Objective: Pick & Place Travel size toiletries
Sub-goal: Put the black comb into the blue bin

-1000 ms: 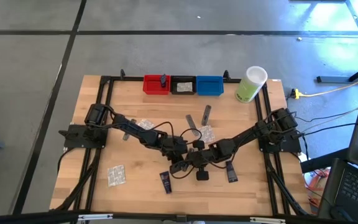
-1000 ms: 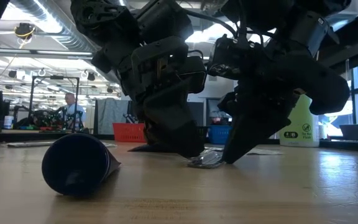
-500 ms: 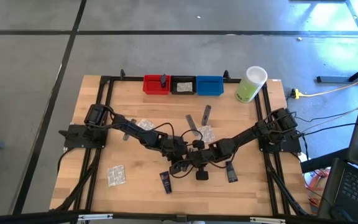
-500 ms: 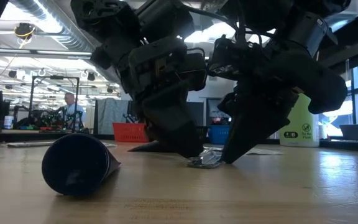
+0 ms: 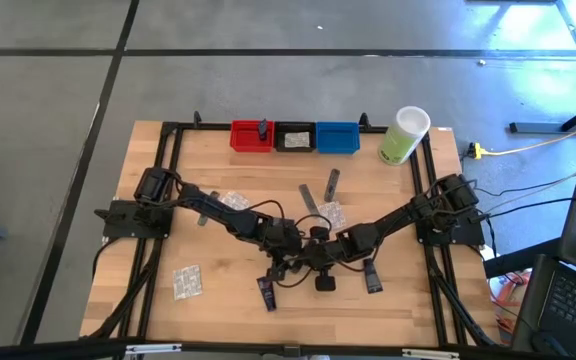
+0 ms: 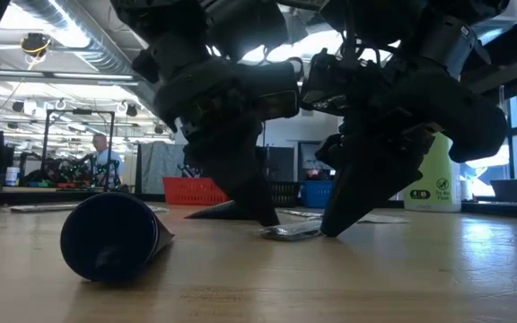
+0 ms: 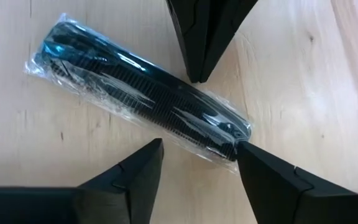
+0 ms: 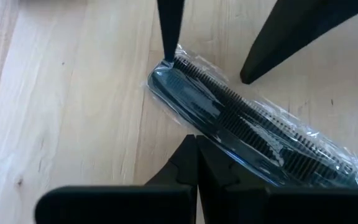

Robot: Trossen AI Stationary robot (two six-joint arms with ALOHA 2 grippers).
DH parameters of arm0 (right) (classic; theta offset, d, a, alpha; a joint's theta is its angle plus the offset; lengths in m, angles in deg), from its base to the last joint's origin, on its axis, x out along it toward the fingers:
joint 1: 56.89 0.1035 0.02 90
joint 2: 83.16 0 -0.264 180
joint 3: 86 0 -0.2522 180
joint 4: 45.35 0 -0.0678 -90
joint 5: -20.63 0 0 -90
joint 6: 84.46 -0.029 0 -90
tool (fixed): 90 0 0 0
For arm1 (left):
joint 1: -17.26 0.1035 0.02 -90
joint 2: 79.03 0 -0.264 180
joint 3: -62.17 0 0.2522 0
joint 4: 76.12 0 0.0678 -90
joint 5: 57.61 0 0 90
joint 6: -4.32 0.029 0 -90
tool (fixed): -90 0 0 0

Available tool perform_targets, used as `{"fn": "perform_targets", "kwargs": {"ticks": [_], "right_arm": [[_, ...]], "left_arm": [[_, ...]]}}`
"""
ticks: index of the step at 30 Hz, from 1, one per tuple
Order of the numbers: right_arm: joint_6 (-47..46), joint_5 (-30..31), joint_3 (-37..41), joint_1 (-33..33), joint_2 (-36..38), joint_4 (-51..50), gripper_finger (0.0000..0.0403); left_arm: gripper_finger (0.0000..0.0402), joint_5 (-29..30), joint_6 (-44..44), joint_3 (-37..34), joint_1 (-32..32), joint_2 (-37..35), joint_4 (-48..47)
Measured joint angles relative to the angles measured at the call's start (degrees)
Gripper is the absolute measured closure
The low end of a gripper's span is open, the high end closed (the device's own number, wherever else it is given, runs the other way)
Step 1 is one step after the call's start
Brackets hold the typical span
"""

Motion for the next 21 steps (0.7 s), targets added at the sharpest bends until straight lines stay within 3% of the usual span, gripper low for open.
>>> {"fn": "perform_targets", "kwargs": {"ticks": [8,21], "right_arm": [[-1.4,0.0,0.0,0.0,0.0,0.2,0.0403],[-4.7,-0.3,0.1,1.7,0.0,1.0,0.0403]], "left_arm": [[0.0183,-1.0,-7.2,0.0,-0.6,0.0,0.4],[0.0182,-0.6,-9.2,0.1,-0.6,0.0,0.6]]}}
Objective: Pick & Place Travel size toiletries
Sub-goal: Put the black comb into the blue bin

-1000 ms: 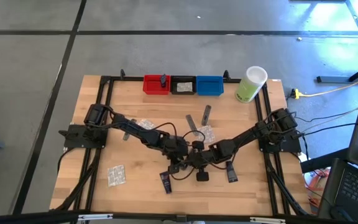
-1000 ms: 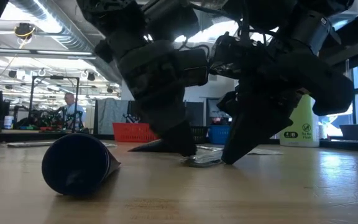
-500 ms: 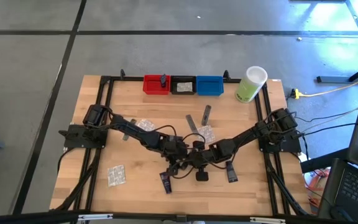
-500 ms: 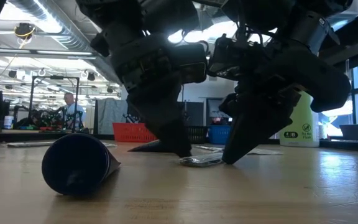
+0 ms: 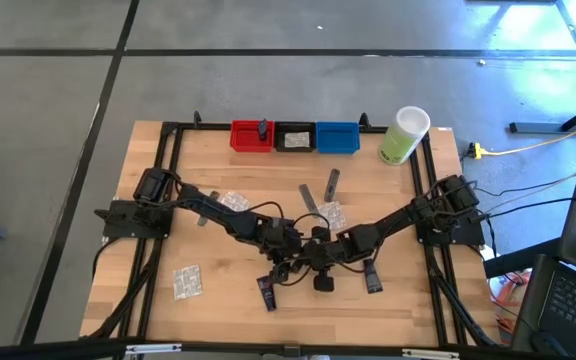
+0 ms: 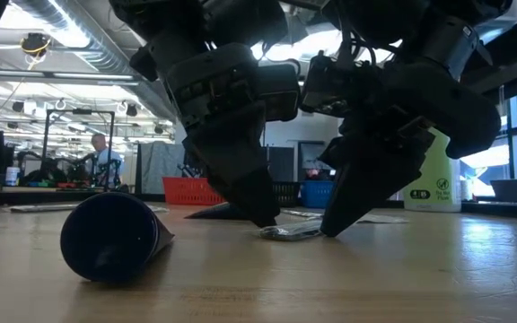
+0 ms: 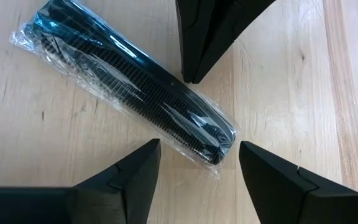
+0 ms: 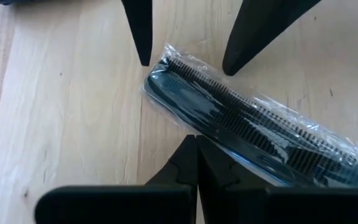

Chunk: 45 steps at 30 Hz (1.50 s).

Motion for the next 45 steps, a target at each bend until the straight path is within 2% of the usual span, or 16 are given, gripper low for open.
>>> {"fn": "perform_targets", "kwargs": {"ticks": [6,9,11,17,21,31,35,41,45], "right_arm": [[-0.1,-0.3,0.0,1.4,0.0,0.0,0.0403],[-0.2,-1.9,-0.1,1.9,0.0,0.2,0.0403],[0.3,-5.2,-0.7,2.3,-0.5,2.1,0.0403],[0.8,-6.7,-0.5,3.0,-0.3,2.0,0.0403],[0.7,-5.9,-0.5,3.1,-0.3,1.9,0.0403],[1.0,0.6,-0.3,1.6,-0.2,3.0,0.0403],[1.9,0.6,-0.3,0.7,-0.2,3.0,0.0403],[2.2,0.4,-0.3,0.4,-0.2,3.0,0.0403],[2.2,0.3,-0.3,0.5,-0.1,3.0,0.0403]], "left_arm": [[0.0182,-0.1,-0.5,0.1,0.0,0.0,0.4],[0.0182,-0.2,-1.8,0.1,0.0,0.0,0.5],[0.0182,-0.6,-3.4,0.7,0.2,0.4,2.1],[0.0187,-0.3,-3.4,0.5,0.2,0.3,2.4],[0.019,-0.1,-3.8,0.4,0.2,0.3,2.7],[0.0193,0.7,-8.6,0.3,0.9,0.2,2.8],[0.0193,1.6,-8.6,0.3,1.1,0.2,2.8],[0.0193,7.2,-7.3,0.2,1.4,0.2,2.8],[0.0201,8.1,-6.1,0.2,1.4,1.0,3.4]]}}
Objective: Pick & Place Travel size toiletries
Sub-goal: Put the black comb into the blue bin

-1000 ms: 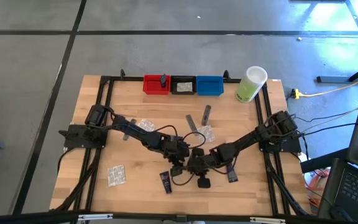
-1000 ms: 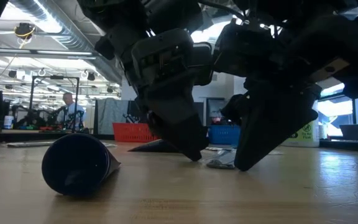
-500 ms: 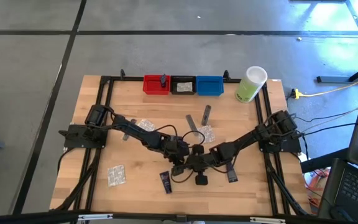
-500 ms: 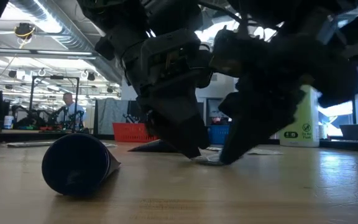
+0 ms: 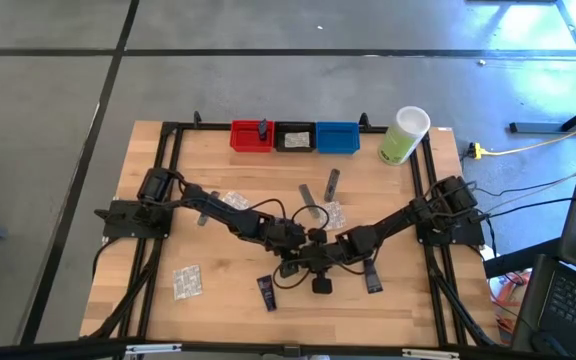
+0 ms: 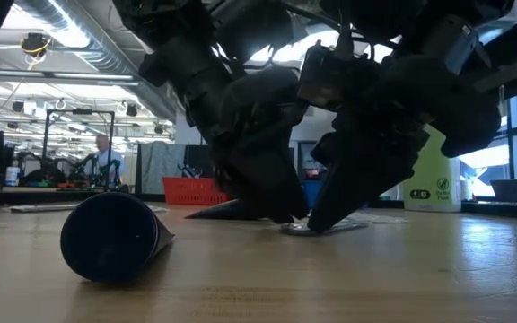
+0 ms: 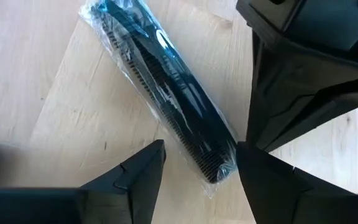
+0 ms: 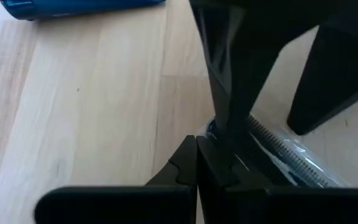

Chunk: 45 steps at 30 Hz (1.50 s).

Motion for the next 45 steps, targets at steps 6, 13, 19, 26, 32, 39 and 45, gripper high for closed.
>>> {"fn": "perform_targets", "kwargs": {"ticks": [6,13,19,26,32,39,45], "right_arm": [[0.0,0.0,0.0,0.0,0.0,0.0,0.0403],[0.1,0.0,0.0,0.0,0.0,0.0,0.0403],[0.3,0.0,0.0,0.0,0.0,0.0,0.0403],[0.4,-0.2,0.0,0.0,0.1,0.0,0.0403],[0.6,-1.7,0.0,0.3,0.1,-0.3,0.0403],[0.2,1.2,0.1,2.7,2.4,-4.4,0.0403],[-2.3,7.8,0.1,5.6,7.6,-11.2,0.0403]], "left_arm": [[0.0222,0.3,0.6,0.1,0.0,2.0,0.8],[0.0251,2.6,2.0,0.2,-0.2,2.2,0.1],[0.0274,6.0,4.6,0.2,-1.4,2.7,-0.4],[0.0312,8.0,5.2,0.3,-2.1,3.8,1.3],[0.0386,8.3,7.6,0.2,-2.1,3.6,2.3],[0.04,7.4,8.2,0.1,-1.9,2.8,1.4],[0.04,5.6,8.2,-0.1,-1.5,1.2,-0.6]]}}
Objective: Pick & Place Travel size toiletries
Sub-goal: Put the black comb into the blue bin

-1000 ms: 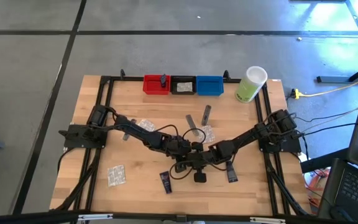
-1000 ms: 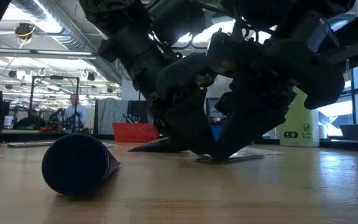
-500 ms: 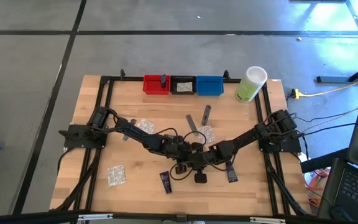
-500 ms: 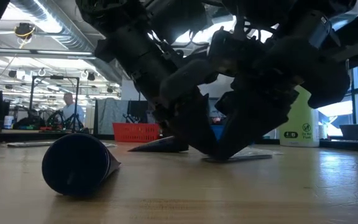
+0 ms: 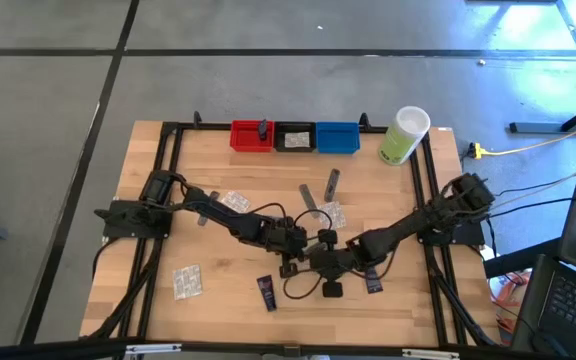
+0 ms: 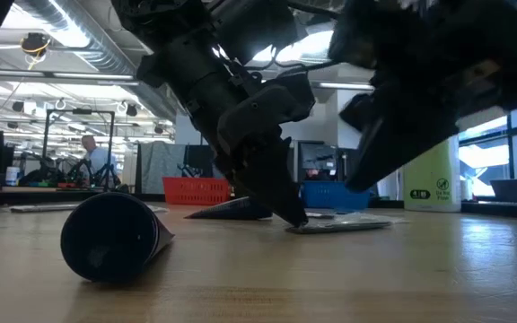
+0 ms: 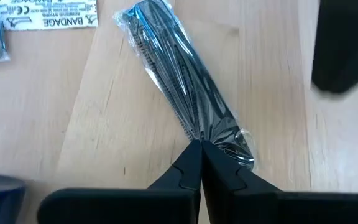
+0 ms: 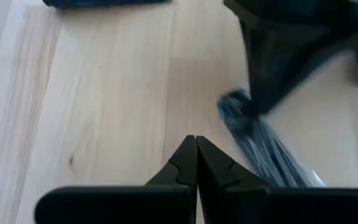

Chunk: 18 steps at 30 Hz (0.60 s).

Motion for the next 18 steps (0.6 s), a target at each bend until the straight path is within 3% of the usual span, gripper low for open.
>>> {"fn": "perform_targets", "kwargs": {"ticks": [8,18], "right_arm": [[-5.5,4.3,0.0,2.6,3.7,-8.4,0.0403],[-3.7,4.3,0.0,4.8,3.7,-8.8,0.0396]], "left_arm": [[0.04,-1.7,1.0,-0.4,0.0,-3.4,-3.7],[0.04,-6.2,0.6,-0.2,1.3,-4.2,-3.0]]}}
